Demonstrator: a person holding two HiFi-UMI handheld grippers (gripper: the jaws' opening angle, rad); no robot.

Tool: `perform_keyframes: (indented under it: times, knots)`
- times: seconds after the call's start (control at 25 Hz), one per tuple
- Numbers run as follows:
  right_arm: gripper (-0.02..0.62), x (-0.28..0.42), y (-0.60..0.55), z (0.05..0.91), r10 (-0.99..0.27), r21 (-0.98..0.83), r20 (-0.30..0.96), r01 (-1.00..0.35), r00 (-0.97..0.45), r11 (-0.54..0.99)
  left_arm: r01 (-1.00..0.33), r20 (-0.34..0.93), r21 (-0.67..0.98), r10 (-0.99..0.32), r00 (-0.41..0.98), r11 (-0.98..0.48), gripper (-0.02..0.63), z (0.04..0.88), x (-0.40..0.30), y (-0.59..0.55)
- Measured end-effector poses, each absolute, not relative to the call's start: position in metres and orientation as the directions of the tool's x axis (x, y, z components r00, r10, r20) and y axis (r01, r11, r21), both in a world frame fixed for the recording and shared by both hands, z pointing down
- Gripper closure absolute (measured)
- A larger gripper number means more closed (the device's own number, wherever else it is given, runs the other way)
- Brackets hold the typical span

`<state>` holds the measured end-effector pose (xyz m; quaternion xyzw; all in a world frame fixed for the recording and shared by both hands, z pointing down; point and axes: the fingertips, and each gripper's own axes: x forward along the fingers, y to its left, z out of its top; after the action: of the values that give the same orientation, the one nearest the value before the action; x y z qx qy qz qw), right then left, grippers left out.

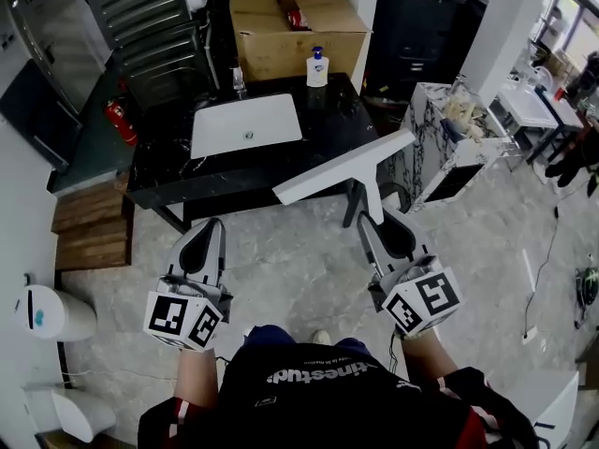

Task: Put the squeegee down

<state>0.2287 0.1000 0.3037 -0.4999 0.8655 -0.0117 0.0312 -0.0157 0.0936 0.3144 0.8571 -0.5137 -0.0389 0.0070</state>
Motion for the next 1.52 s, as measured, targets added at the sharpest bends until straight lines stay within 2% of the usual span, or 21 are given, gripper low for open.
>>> perform_keyframes:
  times: [0.28,0.8,1.04,1.32,1.4,1.52]
  knots:
    - [0.477,0.217,0.038,0.324,-0.847,-0.082,-0.023,-0.843,-0.532,0.531,-0.908,-0.013,0.057,-0.91,0.414,-0.414,0.594,0.33,-0.034,0.051]
    - [0.477,0.092,-0.192,0.315,-0.855,-0.051,-0.031,-0.853,-0.518,0.519,-0.904,-0.053,0.091,-0.908,0.415,-0.418,0.594,0.344,-0.158,-0.184]
    - [0.477,0.068,-0.24,0.312,-0.863,-0.038,-0.018,-0.862,-0.505,0.505,-0.894,-0.069,0.096,-0.899,0.433,-0.438,0.594,0.336,-0.183,-0.244]
    - [0.477,0.072,-0.306,0.352,-0.85,-0.074,0.095,-0.855,-0.518,0.513,-0.894,-0.048,0.124,-0.902,0.429,-0.431,0.594,0.344,-0.178,-0.295]
    - [0.477,0.072,-0.33,0.38,-0.829,-0.085,0.166,-0.845,-0.534,0.528,-0.897,-0.04,0.134,-0.907,0.42,-0.421,0.594,0.347,-0.175,-0.303]
    - [0.477,0.069,-0.369,0.446,-0.767,-0.103,0.337,-0.831,-0.547,0.547,-0.907,-0.026,0.125,-0.915,0.402,-0.402,0.594,0.349,-0.172,-0.311]
